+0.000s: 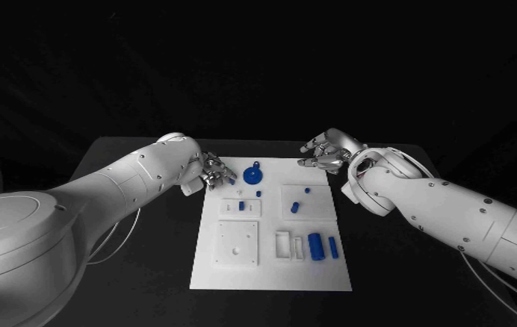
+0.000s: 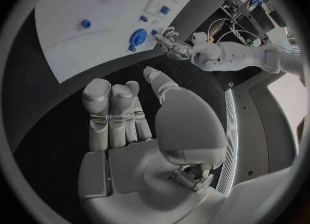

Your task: Assemble the parts on the task board

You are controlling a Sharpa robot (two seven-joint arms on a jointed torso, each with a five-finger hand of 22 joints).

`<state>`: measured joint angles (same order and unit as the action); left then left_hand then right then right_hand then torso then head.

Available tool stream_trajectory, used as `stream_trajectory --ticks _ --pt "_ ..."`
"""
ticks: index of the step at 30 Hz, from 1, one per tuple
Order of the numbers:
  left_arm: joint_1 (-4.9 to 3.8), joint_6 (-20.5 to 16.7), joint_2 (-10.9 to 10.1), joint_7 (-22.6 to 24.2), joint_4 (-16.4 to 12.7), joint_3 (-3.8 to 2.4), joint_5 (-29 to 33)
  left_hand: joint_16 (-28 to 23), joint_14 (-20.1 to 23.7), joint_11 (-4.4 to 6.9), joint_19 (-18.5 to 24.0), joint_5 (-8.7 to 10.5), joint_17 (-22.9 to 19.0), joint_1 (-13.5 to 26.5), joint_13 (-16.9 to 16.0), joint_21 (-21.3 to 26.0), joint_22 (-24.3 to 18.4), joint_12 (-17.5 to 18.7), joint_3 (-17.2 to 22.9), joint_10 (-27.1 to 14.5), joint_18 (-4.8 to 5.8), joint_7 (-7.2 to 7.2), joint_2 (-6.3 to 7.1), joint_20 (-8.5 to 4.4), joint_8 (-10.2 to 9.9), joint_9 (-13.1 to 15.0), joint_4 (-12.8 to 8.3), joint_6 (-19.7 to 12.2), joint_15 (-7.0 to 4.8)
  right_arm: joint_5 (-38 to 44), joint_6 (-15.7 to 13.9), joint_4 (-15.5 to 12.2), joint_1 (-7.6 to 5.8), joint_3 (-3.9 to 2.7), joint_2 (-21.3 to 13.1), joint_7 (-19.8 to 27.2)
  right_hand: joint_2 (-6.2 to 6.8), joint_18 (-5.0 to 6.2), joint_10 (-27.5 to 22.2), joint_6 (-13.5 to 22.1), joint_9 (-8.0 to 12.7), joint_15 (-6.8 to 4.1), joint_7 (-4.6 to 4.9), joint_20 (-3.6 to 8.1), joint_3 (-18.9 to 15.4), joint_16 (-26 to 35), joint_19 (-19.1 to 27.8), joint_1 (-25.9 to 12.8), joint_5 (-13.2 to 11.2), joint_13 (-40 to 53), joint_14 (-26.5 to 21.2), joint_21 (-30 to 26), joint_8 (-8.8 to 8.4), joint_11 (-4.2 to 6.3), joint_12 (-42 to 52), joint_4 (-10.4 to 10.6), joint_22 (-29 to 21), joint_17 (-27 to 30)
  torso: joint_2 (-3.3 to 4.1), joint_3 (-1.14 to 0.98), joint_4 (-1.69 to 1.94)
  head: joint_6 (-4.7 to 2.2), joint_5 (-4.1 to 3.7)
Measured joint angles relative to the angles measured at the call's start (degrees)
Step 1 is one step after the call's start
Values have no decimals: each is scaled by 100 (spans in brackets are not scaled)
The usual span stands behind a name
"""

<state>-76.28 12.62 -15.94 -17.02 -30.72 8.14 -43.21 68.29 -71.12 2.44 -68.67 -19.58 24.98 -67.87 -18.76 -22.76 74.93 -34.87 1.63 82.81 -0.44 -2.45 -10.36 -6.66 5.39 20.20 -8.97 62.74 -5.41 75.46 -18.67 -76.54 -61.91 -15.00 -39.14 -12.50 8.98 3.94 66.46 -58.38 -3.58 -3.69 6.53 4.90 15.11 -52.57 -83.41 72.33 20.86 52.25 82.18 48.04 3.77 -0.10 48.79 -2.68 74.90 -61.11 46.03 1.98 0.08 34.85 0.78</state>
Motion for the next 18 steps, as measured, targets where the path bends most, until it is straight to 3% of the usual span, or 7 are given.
stream_trajectory --ticks 7,12,14,18 --pt "-2 7 -27 5 -26 0 5 23 0 0 10 -267 7 26 6 -63 0 0 188 0 0 -31 -135 10 100 7 -259 -8 0 -3 4 1 0 0 -9 0 0 0 0 0 0 0 0 0 0 0 0 0 0 0 0 0 0 0 0 0 0 0 -2 3 4 3 8" --pt "3 1 -67 5 -82 2 5 23 -44 56 30 -479 39 62 17 -147 -1 0 176 57 0 -61 -170 -11 200 6 -279 21 -43 -4 5 -1 0 0 -22 0 0 0 0 0 0 0 0 0 0 0 0 0 0 0 0 0 0 0 0 0 0 1 -5 3 7 4 15" --pt "4 -5 -86 5 -109 2 5 23 -47 73 30 -553 56 122 17 -176 -1 0 176 74 -1 -61 -165 -11 212 6 -280 21 -47 -5 5 -3 0 0 -26 0 0 0 0 0 0 0 0 0 -1 0 0 0 0 0 0 0 0 0 0 1 0 -1 -6 3 7 3 17" --pt "10 -50 -163 -8 -224 6 5 23 -94 94 -2 -895 100 254 17 -240 -1 1 281 95 0 -61 -87 -43 315 6 -386 21 -92 -7 6 -7 0 0 -44 1 0 0 0 0 0 0 0 0 -16 0 0 0 0 0 0 0 0 -1 0 16 0 -8 -8 3 7 -5 25"
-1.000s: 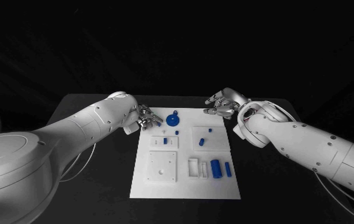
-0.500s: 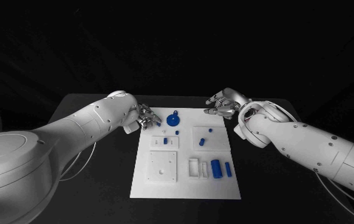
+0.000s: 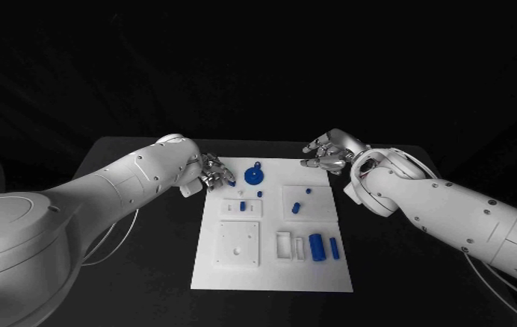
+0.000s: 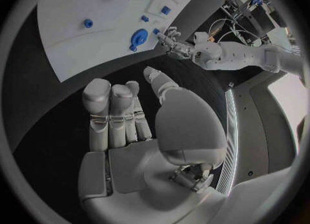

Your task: Assemble the parts on the task board

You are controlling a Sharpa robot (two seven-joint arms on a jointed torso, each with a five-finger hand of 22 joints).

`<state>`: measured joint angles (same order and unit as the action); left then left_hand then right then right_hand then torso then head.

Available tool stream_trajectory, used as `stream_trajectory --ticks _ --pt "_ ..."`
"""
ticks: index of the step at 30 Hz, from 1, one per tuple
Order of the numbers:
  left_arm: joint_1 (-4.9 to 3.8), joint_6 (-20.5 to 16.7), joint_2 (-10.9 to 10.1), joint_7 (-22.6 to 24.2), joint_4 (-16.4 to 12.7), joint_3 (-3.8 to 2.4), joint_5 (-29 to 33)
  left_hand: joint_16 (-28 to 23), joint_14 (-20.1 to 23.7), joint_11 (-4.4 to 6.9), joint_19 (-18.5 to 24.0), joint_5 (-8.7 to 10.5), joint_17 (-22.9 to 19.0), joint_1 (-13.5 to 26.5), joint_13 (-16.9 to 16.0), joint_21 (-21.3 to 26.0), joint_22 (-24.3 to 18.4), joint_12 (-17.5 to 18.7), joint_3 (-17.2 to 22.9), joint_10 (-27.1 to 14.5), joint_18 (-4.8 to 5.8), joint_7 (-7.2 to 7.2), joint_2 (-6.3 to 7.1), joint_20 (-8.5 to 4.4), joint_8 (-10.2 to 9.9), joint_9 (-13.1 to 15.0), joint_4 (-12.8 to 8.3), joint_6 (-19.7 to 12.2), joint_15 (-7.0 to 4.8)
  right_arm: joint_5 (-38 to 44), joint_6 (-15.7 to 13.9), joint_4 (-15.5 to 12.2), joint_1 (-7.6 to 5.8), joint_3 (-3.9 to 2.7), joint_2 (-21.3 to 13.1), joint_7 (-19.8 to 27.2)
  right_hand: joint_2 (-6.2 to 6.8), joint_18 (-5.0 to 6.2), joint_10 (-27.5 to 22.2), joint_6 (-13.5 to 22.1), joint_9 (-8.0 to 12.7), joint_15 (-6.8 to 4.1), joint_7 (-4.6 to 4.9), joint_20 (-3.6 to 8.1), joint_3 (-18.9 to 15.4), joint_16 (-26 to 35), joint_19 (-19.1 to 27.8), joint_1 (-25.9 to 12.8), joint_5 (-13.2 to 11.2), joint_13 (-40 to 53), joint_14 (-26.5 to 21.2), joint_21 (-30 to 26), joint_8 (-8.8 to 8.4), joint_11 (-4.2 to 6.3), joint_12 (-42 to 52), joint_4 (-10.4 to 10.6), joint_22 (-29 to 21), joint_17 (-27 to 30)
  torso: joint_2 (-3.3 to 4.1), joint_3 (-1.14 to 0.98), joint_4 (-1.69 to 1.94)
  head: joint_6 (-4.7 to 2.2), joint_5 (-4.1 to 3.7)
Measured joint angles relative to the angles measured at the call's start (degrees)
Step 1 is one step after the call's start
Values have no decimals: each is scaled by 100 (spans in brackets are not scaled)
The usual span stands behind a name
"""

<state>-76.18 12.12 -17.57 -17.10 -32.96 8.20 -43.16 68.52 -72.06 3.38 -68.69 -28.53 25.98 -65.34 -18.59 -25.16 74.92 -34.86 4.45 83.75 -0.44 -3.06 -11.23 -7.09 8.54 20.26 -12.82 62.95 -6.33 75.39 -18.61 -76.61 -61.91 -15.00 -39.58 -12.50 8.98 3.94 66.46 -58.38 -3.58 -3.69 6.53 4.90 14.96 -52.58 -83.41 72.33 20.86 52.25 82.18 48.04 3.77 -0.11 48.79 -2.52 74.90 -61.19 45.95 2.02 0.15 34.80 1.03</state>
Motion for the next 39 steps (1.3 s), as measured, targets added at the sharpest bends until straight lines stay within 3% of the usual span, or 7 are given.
stream_trajectory --ticks 9,15,17,18,24,32,39 --pt "-48 -270 -360 -91 -605 2 50 0 -156 20 -53 -533 83 181 -25 -132 -1 43 274 21 0 -20 151 -52 75 0 -114 21 -53 -7 0 -18 0 0 -61 0 0 0 0 0 0 0 0 0 0 0 0 0 0 0 0 0 0 0 0 0 5 1 -13 6 25 1 15" --pt "-180 -678 -881 -203 -1482 -8 104 -90 -299 63 -105 -911 135 318 -27 -190 -1 43 417 22 0 -72 288 -104 82 34 -151 72 -94 -15 0 -25 1 0 -112 0 0 0 0 0 0 0 0 0 0 0 0 0 0 0 0 0 0 -1 0 0 4 1 -48 13 68 35 25" --pt "-207 -850 -1070 -249 -1824 -8 107 -131 -347 73 -113 -1008 164 352 -17 -199 -1 1 447 14 0 -91 323 -112 41 168 -149 92 -104 -19 0 -24 1 0 -124 0 0 0 0 0 0 0 0 0 0 0 0 0 0 0 0 0 0 -1 0 0 4 1 -67 18 90 57 26" --pt "-216 -926 -1151 -268 -1974 -8 107 -158 -361 76 -126 -1050 195 369 3 -199 -1 -13 487 12 0 -102 339 -125 4 398 -151 102 -113 -20 -1 -24 0 0 -127 0 0 0 0 0 0 0 0 0 0 0 0 0 0 0 0 0 0 -1 0 0 4 1 -76 17 98 62 26" --pt "-245 -1405 -1604 -395 -2845 4 52 -230 -433 100 -155 -1214 290 413 52 -222 -1 -91 592 23 0 -129 418 -154 -28 543 -233 130 -125 -29 0 -2 0 0 -134 1 0 0 0 0 0 0 0 0 0 0 0 0 0 0 0 0 0 -1 0 0 4 2 -133 20 139 113 21" --pt "-210 -1850 -1874 -537 -3512 55 -90 -290 -514 120 -176 -1279 400 454 100 -222 -1 -157 612 42 0 -150 466 -174 -40 709 -244 153 -124 -40 0 40 0 0 -137 4 0 0 0 0 0 0 0 0 0 0 0 0 0 0 0 0 0 -1 0 0 3 2 -185 20 169 177 30" --pt "-144 -2126 -1967 -623 -3809 230 -202 -334 -547 121 -207 -1279 483 472 131 -222 3 -235 658 40 0 -158 484 -162 -56 710 -259 168 -135 -48 2 53 0 -1 -137 5 0 0 0 0 0 0 0 0 -24 0 0 0 23 0 0 0 0 -1 0 24 3 2 -190 14 169 190 54"
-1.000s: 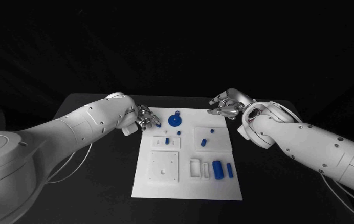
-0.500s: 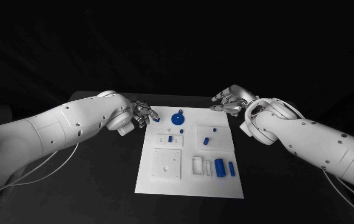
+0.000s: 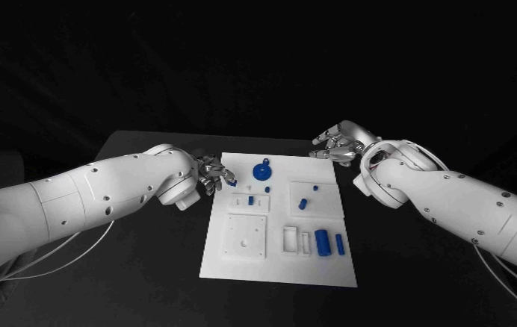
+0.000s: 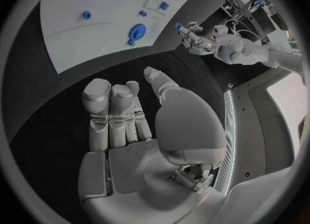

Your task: Assemble the parts on the task board

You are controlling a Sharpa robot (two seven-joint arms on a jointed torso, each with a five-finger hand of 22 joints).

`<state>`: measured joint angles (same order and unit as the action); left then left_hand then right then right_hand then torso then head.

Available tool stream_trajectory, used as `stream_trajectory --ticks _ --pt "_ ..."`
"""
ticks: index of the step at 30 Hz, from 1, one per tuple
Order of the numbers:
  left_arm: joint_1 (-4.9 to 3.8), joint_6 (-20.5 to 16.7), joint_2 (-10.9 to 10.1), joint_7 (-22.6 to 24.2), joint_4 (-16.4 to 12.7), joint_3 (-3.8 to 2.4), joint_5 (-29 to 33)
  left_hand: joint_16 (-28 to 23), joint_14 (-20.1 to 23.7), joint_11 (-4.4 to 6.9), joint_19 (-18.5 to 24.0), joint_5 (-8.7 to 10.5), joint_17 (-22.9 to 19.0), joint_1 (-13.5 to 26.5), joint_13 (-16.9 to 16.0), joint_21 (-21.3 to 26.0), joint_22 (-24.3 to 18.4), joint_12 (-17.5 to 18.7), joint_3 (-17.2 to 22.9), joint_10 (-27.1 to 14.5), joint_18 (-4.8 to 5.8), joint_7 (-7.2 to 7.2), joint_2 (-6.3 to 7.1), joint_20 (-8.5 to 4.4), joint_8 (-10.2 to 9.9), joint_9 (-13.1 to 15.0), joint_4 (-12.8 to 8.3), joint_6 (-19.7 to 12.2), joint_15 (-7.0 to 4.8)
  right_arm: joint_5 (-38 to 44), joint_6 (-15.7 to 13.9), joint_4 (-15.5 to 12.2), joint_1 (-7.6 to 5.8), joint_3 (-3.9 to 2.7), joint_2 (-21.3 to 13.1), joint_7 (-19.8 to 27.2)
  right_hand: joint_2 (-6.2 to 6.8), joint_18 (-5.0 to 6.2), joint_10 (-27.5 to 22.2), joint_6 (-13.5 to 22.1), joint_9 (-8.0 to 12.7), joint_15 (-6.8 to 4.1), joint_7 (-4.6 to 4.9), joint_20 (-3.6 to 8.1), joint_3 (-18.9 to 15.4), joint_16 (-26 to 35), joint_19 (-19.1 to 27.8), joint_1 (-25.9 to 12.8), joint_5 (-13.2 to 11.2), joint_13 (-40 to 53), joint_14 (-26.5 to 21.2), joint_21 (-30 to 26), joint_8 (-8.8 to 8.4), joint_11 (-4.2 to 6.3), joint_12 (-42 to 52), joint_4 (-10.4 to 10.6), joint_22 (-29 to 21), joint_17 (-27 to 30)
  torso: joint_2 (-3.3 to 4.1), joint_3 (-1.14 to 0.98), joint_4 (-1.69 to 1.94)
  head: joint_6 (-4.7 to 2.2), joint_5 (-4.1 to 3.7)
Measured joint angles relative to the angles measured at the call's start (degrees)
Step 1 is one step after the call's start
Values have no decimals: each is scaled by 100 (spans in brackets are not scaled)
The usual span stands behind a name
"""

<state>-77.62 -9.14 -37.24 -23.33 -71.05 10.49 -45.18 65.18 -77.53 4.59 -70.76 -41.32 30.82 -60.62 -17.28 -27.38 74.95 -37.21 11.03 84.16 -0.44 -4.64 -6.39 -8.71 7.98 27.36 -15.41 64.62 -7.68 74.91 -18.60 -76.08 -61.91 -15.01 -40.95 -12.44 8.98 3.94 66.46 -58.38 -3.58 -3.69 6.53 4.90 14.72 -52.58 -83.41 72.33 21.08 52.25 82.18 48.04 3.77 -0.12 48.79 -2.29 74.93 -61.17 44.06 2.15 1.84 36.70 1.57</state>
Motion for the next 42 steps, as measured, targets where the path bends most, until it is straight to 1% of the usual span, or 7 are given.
stream_trajectory --ticks 4,8,14,18,20,28,42 --pt "26 -116 -4 -15 -94 99 -52 -24 -50 0 -20 0 44 28 18 0 0 -28 3 0 0 3 28 -20 47 98 -3 4 -9 -3 1 1 0 0 3 0 0 0 0 0 0 0 0 0 0 0 0 0 0 0 0 0 0 0 0 0 0 0 8 -3 -4 3 2" --pt "73 -212 3 -22 -156 234 -114 -24 -53 0 -20 -33 69 50 25 0 -1 -28 3 0 -1 5 50 -20 51 128 -3 6 -9 -6 2 6 1 0 4 1 0 0 0 0 0 0 0 0 0 0 0 0 0 0 0 0 0 0 0 0 0 1 14 -4 -13 13 5" --pt "173 -297 65 -27 -162 314 -187 -62 -63 19 -41 -33 151 73 40 0 -1 -78 34 19 0 5 73 0 51 212 1 7 -3 -8 4 7 1 1 4 1 0 -1 0 0 0 0 0 0 0 0 0 0 0 0 0 0 0 0 0 0 -1 1 23 -4 -14 31 -13" --pt "225 -322 124 -29 -111 329 -222 -62 -64 19 -41 -33 168 76 40 0 -1 -106 34 19 0 5 76 0 51 214 0 8 -4 -10 6 7 1 1 4 2 0 0 0 0 0 0 0 0 0 0 0 0 0 0 0 0 0 0 0 0 -1 1 24 -2 -14 41 -18" --pt "240 -335 150 -29 -73 332 -241 -62 -64 19 -40 -33 173 96 40 0 -2 -106 34 19 0 6 96 0 50 376 0 9 -4 -10 6 7 1 1 5 2 0 0 0 0 0 0 0 0 0 0 0 0 0 0 0 0 0 0 0 0 -1 1 24 -1 -13 42 -24" --pt "294 -409 260 -18 66 336 -321 -62 -100 20 -61 -9 207 116 40 0 -2 -127 34 19 0 14 116 -20 48 377 0 17 -20 -12 9 8 0 1 8 3 0 -1 0 0 0 0 0 0 0 0 0 0 0 0 0 0 0 0 0 0 -1 1 23 4 -10 46 -38" --pt "311 -450 323 -8 177 336 -421 -62 -100 19 -60 46 227 108 34 -22 -3 -161 44 19 0 14 109 -20 39 454 12 18 -19 -14 11 11 1 0 5 4 0 -1 0 0 0 0 0 0 1 0 0 0 0 0 0 0 0 -1 0 0 -2 2 19 7 -2 48 -60"
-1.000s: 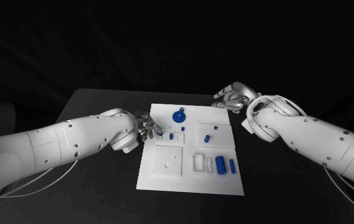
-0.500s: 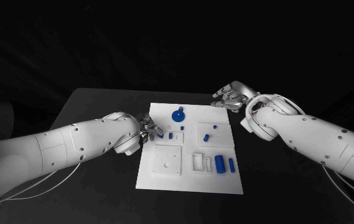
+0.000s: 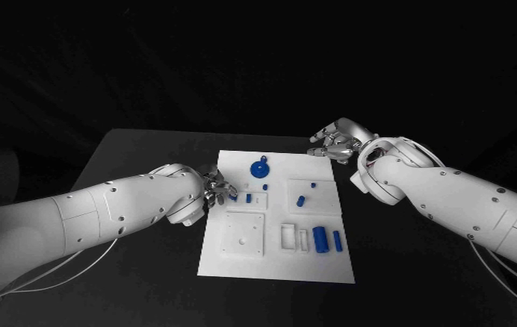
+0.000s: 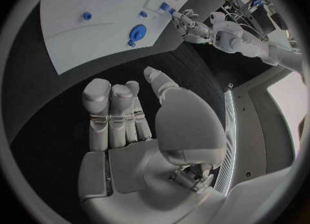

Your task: Assemble the parts on the task board

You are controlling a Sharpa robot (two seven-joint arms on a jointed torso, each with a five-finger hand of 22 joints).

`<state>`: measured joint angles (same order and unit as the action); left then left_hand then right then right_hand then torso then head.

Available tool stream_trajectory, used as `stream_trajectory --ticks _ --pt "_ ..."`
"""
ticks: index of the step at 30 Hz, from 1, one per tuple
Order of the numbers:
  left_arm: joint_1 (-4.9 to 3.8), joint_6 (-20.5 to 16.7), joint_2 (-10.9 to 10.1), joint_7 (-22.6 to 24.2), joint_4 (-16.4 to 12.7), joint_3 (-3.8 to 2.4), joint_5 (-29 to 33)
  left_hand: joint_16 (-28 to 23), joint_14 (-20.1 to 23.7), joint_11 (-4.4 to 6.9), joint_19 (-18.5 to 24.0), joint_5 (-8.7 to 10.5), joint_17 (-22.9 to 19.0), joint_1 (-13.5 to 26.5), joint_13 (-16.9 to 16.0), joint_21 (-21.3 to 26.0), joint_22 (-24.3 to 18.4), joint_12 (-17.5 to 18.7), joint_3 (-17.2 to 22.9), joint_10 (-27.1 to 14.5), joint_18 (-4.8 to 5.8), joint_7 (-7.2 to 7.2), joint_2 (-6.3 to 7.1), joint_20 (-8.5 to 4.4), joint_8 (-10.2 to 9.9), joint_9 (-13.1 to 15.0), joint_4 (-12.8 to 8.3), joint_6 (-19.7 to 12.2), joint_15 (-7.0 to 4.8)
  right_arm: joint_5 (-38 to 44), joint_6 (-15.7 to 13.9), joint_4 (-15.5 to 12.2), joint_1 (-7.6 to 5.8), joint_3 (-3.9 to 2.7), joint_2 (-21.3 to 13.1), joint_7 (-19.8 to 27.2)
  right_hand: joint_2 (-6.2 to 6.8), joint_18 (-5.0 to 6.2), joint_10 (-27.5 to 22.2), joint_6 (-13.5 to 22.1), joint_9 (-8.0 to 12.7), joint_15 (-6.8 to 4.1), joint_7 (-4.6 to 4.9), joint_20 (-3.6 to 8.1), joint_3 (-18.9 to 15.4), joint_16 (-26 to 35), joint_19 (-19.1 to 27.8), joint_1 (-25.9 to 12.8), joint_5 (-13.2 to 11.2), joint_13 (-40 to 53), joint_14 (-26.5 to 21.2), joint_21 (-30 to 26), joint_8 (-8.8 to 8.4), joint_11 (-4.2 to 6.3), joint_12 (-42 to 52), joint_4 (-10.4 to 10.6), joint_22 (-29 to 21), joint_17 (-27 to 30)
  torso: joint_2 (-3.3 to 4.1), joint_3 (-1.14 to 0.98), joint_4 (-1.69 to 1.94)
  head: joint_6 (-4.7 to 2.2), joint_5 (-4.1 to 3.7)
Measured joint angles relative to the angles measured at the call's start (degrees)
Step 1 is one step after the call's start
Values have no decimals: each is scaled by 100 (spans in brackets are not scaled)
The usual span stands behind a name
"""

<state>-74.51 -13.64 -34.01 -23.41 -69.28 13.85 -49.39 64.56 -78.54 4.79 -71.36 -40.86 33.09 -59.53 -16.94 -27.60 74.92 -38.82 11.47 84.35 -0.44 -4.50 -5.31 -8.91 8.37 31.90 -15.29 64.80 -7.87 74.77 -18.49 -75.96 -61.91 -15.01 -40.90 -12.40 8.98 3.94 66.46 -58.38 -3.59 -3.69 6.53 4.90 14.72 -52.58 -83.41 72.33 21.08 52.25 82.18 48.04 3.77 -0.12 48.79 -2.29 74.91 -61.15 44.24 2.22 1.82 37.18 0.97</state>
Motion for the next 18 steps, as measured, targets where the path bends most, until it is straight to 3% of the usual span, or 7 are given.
stream_trajectory --ticks 18 --pt "4 266 104 -50 93 -5 -60 0 -8 0 0 11 14 -24 0 0 -1 0 -3 -1 0 0 -24 0 -1 6 9 0 11 -2 5 -6 0 2 -7 0 0 0 0 0 0 0 0 0 16 0 0 0 23 0 0 0 0 0 0 16 0 0 3 -3 -2 9 -7"
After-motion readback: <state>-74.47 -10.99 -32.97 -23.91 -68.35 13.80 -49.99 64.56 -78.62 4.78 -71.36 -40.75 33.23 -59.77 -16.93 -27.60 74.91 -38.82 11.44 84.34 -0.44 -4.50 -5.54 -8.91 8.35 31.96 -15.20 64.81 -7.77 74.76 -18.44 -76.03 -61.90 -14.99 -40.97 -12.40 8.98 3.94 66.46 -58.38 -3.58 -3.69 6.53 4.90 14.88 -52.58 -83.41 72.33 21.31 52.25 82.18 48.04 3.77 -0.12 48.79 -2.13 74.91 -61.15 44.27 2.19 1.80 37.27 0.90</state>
